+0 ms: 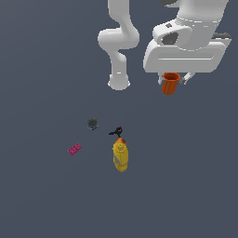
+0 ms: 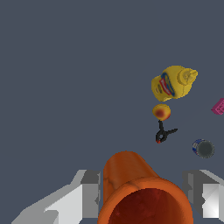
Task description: Pick up a designated object from a clutter of objects.
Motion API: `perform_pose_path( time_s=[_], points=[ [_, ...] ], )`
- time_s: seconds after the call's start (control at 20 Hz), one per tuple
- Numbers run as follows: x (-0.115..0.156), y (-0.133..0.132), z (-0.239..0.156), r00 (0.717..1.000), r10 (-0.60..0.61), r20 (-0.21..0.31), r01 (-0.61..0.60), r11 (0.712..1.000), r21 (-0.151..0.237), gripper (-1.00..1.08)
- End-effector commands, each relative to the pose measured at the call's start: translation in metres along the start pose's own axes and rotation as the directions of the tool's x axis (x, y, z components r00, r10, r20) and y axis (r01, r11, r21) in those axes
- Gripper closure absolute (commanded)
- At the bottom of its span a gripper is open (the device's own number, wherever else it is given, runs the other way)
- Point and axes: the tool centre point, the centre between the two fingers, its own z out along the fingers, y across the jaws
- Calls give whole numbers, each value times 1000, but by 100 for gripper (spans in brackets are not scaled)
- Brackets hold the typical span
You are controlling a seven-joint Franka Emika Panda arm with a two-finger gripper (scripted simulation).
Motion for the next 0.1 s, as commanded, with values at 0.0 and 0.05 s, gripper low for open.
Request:
perform_pose_path(
  time_s=[0.0, 0.05],
  points=[
    [2, 0, -2, 1000, 0, -1, 0, 1000, 0, 108],
    [2, 0, -2, 1000, 0, -1, 0, 1000, 0, 108]
  ],
)
